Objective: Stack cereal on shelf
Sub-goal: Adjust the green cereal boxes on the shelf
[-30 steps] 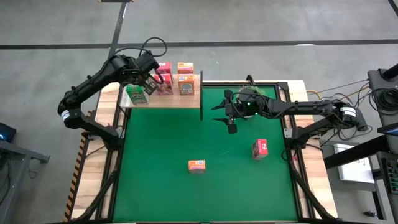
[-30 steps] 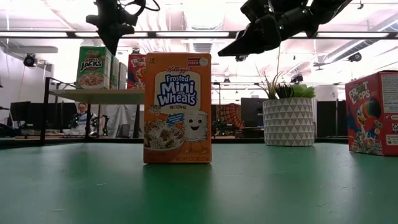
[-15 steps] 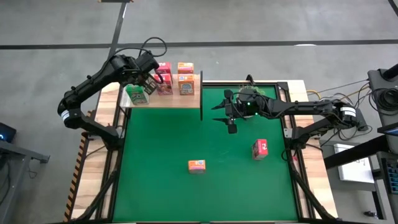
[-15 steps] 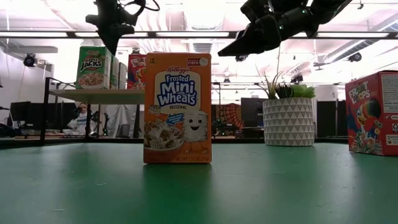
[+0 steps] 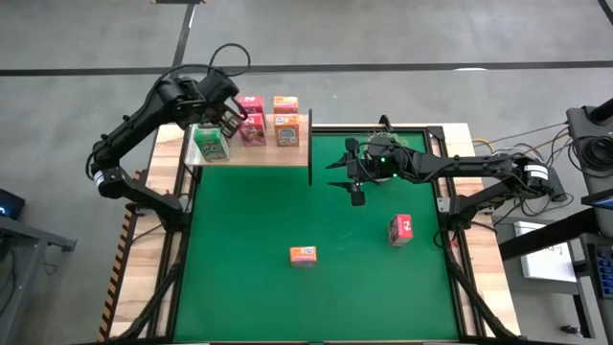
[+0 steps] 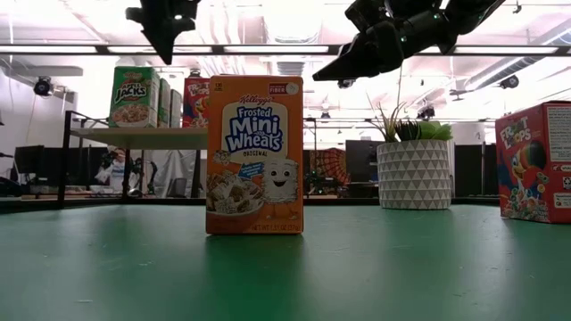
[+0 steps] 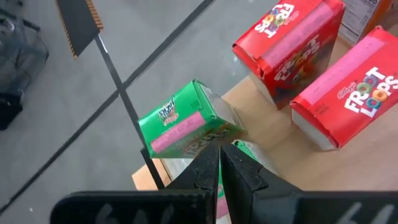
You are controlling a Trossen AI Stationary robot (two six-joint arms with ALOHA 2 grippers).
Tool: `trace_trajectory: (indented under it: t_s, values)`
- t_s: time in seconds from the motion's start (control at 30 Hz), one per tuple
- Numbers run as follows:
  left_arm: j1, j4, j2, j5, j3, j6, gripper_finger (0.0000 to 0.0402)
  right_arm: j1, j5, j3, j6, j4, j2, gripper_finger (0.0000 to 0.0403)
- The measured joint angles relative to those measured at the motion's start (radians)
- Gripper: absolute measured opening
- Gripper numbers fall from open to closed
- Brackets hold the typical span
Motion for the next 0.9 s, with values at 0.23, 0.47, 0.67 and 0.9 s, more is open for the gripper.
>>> trace_trajectory:
  t_s: [0.23, 0.47, 0.67, 0.9]
  values:
    - [0.070, 0.027, 0.008, 0.005, -0.002, 0.054, 0.0000, 0.000, 0.000, 0.000, 0.000, -0.002, 0.000, 0.0201]
    - [0.202, 0.084, 0.039, 0.121, -0.002, 0.095, 0.0000, 0.000, 0.000, 0.000, -0.002, -0.002, 0.000, 0.0201]
    - [0.268, 0.088, 0.073, 0.124, -0.003, 0.098, 0.0000, 0.000, 0.000, 0.000, -0.007, -0.006, 0.000, 0.0201]
    - [0.272, 0.094, 0.092, 0.084, -0.003, 0.104, 0.0000, 0.000, 0.000, 0.000, -0.009, -0.006, 0.000, 0.0201]
